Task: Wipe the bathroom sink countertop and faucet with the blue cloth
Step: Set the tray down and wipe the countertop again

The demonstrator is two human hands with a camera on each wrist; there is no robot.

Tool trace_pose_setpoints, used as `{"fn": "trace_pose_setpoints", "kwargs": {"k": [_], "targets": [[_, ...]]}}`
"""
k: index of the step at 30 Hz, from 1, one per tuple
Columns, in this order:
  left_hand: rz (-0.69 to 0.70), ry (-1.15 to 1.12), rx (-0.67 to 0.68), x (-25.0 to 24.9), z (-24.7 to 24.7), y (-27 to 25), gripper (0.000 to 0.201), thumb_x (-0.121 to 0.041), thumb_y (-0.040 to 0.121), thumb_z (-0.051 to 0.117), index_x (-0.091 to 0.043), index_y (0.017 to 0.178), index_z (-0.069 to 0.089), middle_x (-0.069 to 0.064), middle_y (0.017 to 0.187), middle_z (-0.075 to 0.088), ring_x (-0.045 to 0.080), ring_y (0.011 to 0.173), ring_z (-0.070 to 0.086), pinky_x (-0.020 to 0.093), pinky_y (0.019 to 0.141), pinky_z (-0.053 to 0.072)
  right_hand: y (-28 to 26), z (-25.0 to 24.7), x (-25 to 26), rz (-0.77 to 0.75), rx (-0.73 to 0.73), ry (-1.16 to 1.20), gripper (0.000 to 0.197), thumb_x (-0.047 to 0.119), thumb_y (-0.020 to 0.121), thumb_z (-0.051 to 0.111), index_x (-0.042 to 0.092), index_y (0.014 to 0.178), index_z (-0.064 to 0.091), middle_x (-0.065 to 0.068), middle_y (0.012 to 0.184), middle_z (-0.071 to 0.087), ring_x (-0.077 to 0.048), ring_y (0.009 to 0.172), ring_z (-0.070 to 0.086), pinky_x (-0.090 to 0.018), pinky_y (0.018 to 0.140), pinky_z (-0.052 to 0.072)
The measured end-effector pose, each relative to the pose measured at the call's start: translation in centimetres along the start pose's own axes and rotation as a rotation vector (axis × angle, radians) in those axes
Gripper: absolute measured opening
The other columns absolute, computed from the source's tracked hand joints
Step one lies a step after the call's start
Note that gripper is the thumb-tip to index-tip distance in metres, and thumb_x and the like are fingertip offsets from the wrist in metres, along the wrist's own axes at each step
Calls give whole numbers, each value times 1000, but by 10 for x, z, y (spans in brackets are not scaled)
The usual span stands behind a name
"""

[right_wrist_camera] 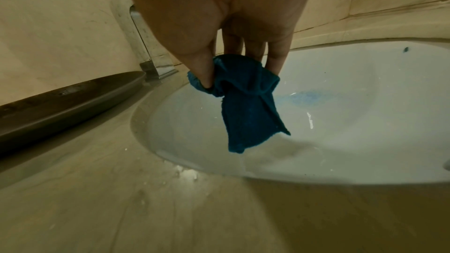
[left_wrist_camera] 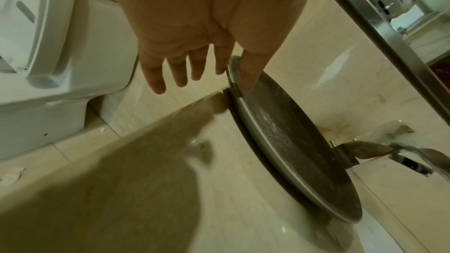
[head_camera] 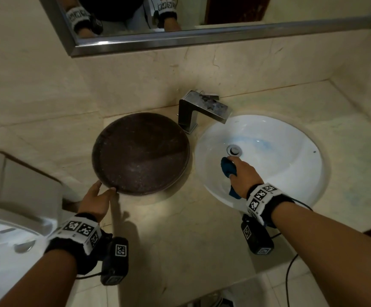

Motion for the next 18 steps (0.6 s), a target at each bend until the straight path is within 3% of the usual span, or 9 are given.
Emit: {"fn": "trace_pose_setpoints", "kwargs": {"k": [4,8,10,12,14,18], "targets": [[34,16,-46,-18,-6,-14,67,-28,93,54,-14,149,19,13,153,25,34,138,30,47,112,28,-11,1,3,-47,-22,15,57,8,91,47,22,143,28,-14,138,45,-31,121,48,-37,101,40],[244,-3,-9,-47,-6,-49,53,-17,93,55,-17,142,36,10,144,40,31,131,40,43,109,33,-33,11,24,-221,-55,-7,56,15,86,54,25,138,37,-13,128,53,-32,114,51,-44,97,44],[333,37,27,-56,-1,-73,50,-13,93,54,-15,140,40,7,141,43,26,129,42,33,108,32,-47,19,35,-288,-51,-20,56,19,84,57,26,136,40,-11,125,55,-32,112,52,-46,95,44],[437,173,59,-61,10,-100,50,-13,93,54,-15,140,39,6,143,42,24,130,40,28,105,30,-60,28,44,-328,-29,-20,56,21,82,58,28,136,40,-9,125,55,-31,112,51,-47,95,44],[541,345,108,-57,26,-124,53,-19,93,55,-18,143,36,6,148,36,22,136,34,30,110,26,-71,36,49,-345,-13,-34,56,20,83,58,28,136,40,-8,127,55,-31,114,51,-47,96,43],[603,692,209,-29,60,-156,61,-34,94,49,-26,147,22,3,156,19,19,143,17,33,115,15,-89,51,56,-374,31,-81,55,18,86,56,28,137,38,-6,131,54,-30,116,49,-46,98,41]]}}
Point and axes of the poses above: each hand's wrist, its own y-axis towards the middle knuckle, its own z-axis out of the palm, x = y × z, the point moved 6 cm from there along y, towards the middle knuckle
